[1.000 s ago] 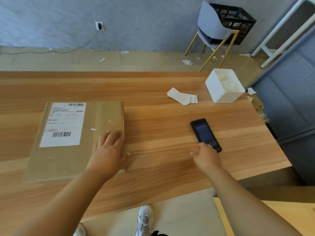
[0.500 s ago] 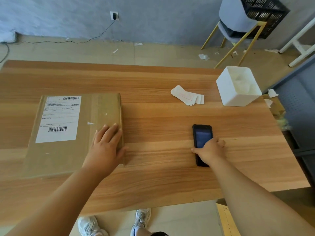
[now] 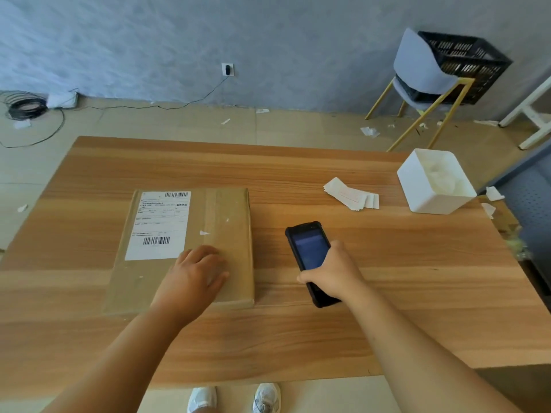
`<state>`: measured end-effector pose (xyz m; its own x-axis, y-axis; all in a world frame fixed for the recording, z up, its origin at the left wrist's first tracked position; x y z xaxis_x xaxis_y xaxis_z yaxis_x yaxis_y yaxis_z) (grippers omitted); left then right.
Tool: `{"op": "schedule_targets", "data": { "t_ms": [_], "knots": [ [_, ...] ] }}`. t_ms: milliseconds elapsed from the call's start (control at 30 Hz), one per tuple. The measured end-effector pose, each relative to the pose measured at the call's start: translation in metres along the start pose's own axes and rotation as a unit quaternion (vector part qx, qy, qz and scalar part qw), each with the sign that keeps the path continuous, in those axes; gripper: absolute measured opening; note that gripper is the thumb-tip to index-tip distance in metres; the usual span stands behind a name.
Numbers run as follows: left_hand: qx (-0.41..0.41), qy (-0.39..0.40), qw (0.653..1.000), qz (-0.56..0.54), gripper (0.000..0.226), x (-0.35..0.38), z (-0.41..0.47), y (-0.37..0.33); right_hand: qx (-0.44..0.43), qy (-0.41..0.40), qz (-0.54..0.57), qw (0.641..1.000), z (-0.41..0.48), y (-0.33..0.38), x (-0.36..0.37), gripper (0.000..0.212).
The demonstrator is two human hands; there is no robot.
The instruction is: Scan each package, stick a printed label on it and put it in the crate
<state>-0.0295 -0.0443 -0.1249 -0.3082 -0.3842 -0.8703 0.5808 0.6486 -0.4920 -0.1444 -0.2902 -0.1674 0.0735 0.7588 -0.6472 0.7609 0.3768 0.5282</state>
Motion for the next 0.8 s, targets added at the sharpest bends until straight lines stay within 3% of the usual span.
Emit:
{"op": "schedule_targets", "data": {
  "t_ms": [167, 300, 600, 800],
  "knots": [
    [-0.047, -0.023, 0.999, 0.017, 0.026, -0.029, -0.034, 0.052, -0.085, -0.019, -0.093, 0.992, -0.028, 0.082, 0.006, 0.067],
    [-0.082, -0.024, 0.995, 0.044, 0.031, -0.049, -0.055, 0.093, -0.111, 0.016, -0.16, 0.981, -0.05, 0.125, 0.028, 0.069],
    [-0.055, -0.038, 0.997, 0.024, 0.027, -0.063, -0.071, 0.124, -0.123, 0.082, -0.338, 0.93, -0.08, 0.168, 0.073, 0.06],
    [-0.036, -0.042, 0.998, 0.024, 0.028, -0.061, -0.07, 0.127, -0.12, 0.078, -0.361, 0.921, -0.09, 0.18, 0.081, 0.059]
  ]
}}
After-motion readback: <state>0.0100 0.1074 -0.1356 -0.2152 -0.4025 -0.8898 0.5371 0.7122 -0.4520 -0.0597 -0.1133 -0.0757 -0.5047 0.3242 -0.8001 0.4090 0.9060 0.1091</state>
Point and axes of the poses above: each hand's wrist, its own z-axis towards the middle knuckle, its own x-axis out of the palm, y = z × x, the point moved 9 cm from there along z, towards the middle knuckle, and after that the axes turned 3 degrees about y, right-handed, at the moved point
